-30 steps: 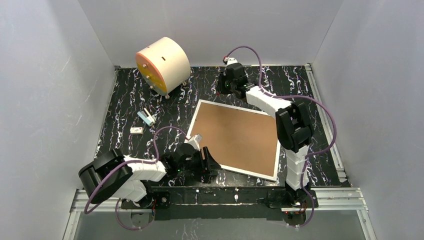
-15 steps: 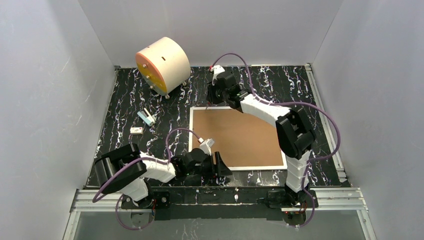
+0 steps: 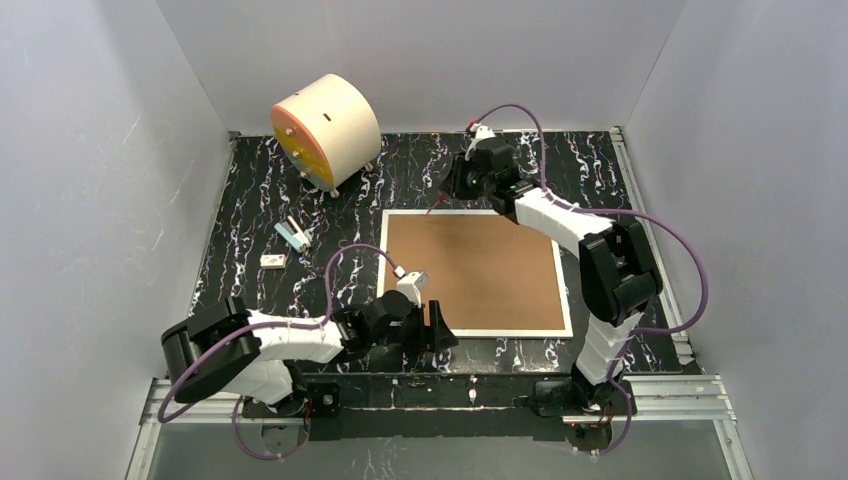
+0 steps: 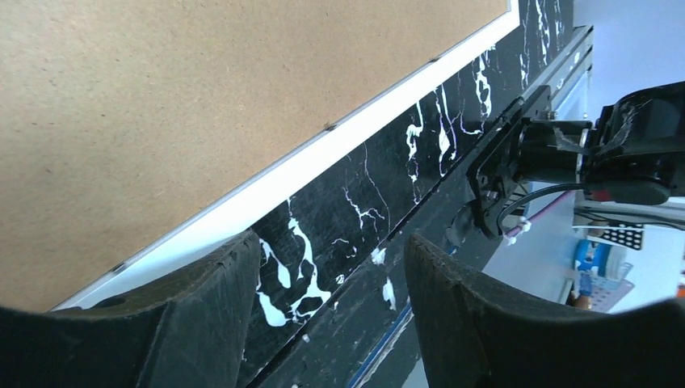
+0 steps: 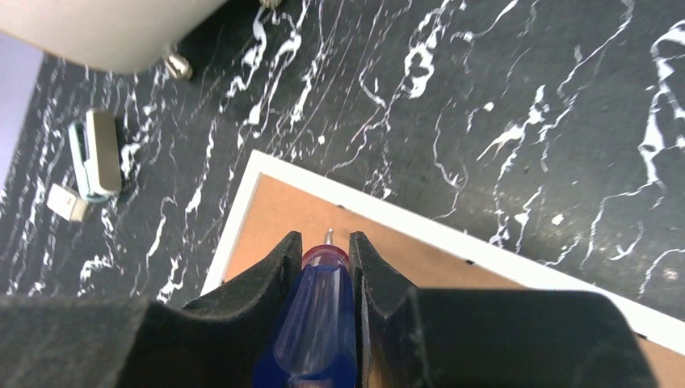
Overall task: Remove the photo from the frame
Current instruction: Release the photo frame item from the photo frame.
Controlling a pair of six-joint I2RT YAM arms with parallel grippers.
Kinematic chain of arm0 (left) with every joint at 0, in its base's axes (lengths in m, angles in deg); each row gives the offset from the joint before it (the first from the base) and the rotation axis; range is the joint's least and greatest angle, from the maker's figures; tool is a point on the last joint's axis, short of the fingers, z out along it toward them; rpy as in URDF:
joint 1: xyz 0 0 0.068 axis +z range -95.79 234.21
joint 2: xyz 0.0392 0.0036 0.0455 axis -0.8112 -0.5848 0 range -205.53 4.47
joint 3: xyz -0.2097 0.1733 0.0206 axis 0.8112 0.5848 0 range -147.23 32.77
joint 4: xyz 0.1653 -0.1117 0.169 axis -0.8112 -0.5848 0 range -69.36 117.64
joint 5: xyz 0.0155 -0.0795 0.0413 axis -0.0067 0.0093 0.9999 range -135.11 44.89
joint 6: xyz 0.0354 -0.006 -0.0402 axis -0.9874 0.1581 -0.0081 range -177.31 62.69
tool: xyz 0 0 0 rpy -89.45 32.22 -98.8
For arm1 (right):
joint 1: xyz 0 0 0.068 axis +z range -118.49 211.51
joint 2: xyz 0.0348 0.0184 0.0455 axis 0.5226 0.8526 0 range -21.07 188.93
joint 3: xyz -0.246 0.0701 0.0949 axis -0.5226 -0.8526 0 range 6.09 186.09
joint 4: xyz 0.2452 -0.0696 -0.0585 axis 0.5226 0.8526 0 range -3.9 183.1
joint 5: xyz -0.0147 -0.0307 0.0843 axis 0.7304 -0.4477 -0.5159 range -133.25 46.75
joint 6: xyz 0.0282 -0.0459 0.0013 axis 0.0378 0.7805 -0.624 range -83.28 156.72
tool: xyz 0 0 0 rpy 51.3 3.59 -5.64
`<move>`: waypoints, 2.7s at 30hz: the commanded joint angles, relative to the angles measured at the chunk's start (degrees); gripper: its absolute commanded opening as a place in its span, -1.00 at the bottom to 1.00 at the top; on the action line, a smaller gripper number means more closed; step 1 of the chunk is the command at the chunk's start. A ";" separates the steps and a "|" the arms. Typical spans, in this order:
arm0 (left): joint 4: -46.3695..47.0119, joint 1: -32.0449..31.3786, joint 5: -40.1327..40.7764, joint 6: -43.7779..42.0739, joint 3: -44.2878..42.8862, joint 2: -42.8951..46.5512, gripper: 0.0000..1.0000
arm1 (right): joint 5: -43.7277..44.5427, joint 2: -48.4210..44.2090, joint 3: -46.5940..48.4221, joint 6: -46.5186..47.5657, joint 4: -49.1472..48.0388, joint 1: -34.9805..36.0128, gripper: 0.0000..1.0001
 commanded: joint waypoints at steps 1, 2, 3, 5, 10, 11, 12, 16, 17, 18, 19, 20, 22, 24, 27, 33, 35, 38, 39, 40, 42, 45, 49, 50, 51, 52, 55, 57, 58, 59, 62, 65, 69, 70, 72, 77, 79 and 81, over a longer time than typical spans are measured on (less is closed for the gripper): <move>-8.60 0.49 3.33 -6.68 -1.84 4.34 0.28 | -1.48 -5.48 -0.95 -2.66 -7.53 -1.00 -0.97; -9.32 0.49 3.78 -7.42 -1.66 5.41 0.28 | -1.34 -6.73 -3.74 -2.73 -9.38 -1.04 -0.97; -9.84 0.53 4.37 -7.98 -1.44 6.45 0.30 | -1.11 -8.08 -6.23 -3.00 -11.26 -1.08 -0.97; -12.13 0.57 5.55 -9.46 -1.92 8.70 0.33 | -0.95 -11.00 -11.13 -3.65 -14.93 -1.17 -0.97; -22.26 0.61 7.63 -15.27 -7.46 12.10 0.36 | 0.78 -19.01 -21.72 -5.17 -21.00 -1.19 -0.97; -24.15 0.70 8.46 -16.18 -8.39 12.67 0.38 | 0.96 -20.48 -23.26 -5.27 -21.32 -1.21 -0.97; -25.84 0.94 9.20 -17.28 -9.41 13.33 0.40 | 0.91 -21.91 -24.65 -5.46 -21.37 -1.21 -0.97; -30.04 4.21 10.64 -19.49 -11.24 16.26 0.44 | 1.00 -27.05 -30.39 -6.28 -21.37 -0.85 -0.97; -31.68 5.82 10.34 -20.02 -11.43 17.00 0.45 | 1.43 -28.07 -31.45 -6.29 -20.88 -0.65 -0.97; -33.15 7.66 10.01 -20.45 -11.55 17.72 0.46 | 1.70 -28.89 -32.17 -6.18 -20.17 -0.38 -0.97; -33.94 10.30 8.67 -20.64 -11.52 18.65 0.48 | 2.04 -29.54 -32.59 -6.01 -19.44 0.13 -0.97; -34.39 13.19 7.26 -20.57 -11.34 19.50 0.49 | 2.11 -30.04 -32.99 -5.82 -18.84 0.87 -0.97; -34.88 18.37 5.18 -20.25 -11.13 20.96 0.51 | 3.20 -30.87 -34.21 -5.35 -19.09 3.21 -0.97; -34.84 22.53 3.66 -20.22 -11.06 21.30 0.54 | 4.65 -31.23 -36.70 -6.23 -20.70 6.02 -0.97; -35.59 27.18 3.25 -19.29 -10.89 20.00 0.55 | 4.80 -30.64 -39.97 -9.01 -24.57 8.41 -0.97; -30.81 35.22 -4.93 -15.70 -6.60 18.34 0.54 | 6.04 -28.39 -42.70 -10.99 -32.09 12.96 -0.97; -28.32 35.97 -6.83 -15.15 -5.64 16.86 0.55 | 6.66 -27.80 -43.32 -11.14 -34.38 13.64 -0.97; -26.32 36.24 -9.04 -14.42 -4.63 13.87 0.49 | 7.47 -26.90 -44.12 -11.60 -37.26 14.22 -0.97; -25.50 36.26 -9.11 -13.99 -4.12 13.28 0.48 | 7.65 -26.31 -44.23 -11.50 -37.97 14.62 -0.97; -24.55 36.33 -9.14 -13.50 -3.49 13.07 0.48 | 7.55 -25.74 -44.25 -11.25 -38.61 14.96 -0.97; -22.94 36.43 -8.73 -12.63 -2.40 12.77 0.49 | 7.93 -24.45 -44.57 -10.05 -40.10 16.18 -0.97; -22.18 36.53 -8.47 -12.25 -1.80 11.73 0.49 | 8.59 -22.33 -46.38 -8.86 -43.25 17.62 -0.97; -22.04 36.53 -8.39 -12.40 -1.75 11.36 0.49 | 9.04 -21.04 -48.37 -7.00 -44.44 19.11 -0.97; -22.15 36.53 -8.14 -12.45 -1.79 11.52 0.50 | 9.14 -21.14 -49.05 -5.99 -44.87 19.64 -0.97; -22.25 36.58 -7.97 -12.57 -1.86 11.55 0.50 | 9.24 -21.46 -49.78 -5.00 -45.06 20.25 -0.97; -22.34 36.59 -7.81 -12.64 -1.90 11.55 0.50 | 9.21 -21.92 -50.47 -4.00 -45.07 20.84 -0.97; -22.84 36.61 -7.75 -13.08 -2.56 11.21 0.50 | 9.53 -22.82 -52.42 0.11 -43.52 23.30 -0.97; -23.05 36.61 -7.51 -13.32 -2.67 11.24 0.50 | 8.73 -22.91 -53.40 2.09 -41.38 24.91 -0.97; -23.05 36.61 -7.36 -13.42 -2.68 11.26 0.51 | 8.50 -23.07 -53.98 2.38 -40.46 25.60 -0.97; -23.05 36.61 -7.27 -13.41 -2.72 11.21 0.51 | 8.77 -23.24 -54.79 2.63 -39.95 26.42 -0.96; -23.01 36.61 -7.16 -13.48 -2.63 11.03 0.51 | 9.32 -24.24 -56.75 2.44 -37.96 27.83 -0.88; -22.59 36.61 -7.19 -13.29 -2.27 10.98 0.51 | 9.89 -25.25 -57.59 1.89 -36.81 28.75 -0.85; -22.13 36.61 -7.05 -13.45 -2.06 10.32 0.51 | 11.89 -25.08 -57.06 -2.16 -36.09 28.75 -0.97; -22.09 36.61 -7.05 -13.40 -2.06 10.19 0.51 | 12.91 -24.89 -57.07 -3.85 -36.97 28.78 -0.97; -21.97 36.68 -6.40 -13.63 -2.06 9.86 0.49 | 14.81 -24.16 -57.09 -6.41 -39.80 28.71 -0.97; -19.86 38.59 -7.24 -13.11 -2.94 8.43 0.50 | 17.74 -20.62 -55.14 -9.02 -47.10 28.65 -0.97; -18.45 40.04 -9.17 -12.94 -3.71 6.80 0.49 | 17.52 -18.36 -54.52 -9.55 -50.86 28.23 -0.97; -17.61 41.55 -10.58 -13.00 -4.80 4.76 0.47 | 17.17 -16.37 -54.12 -10.42 -54.42 27.73 -0.97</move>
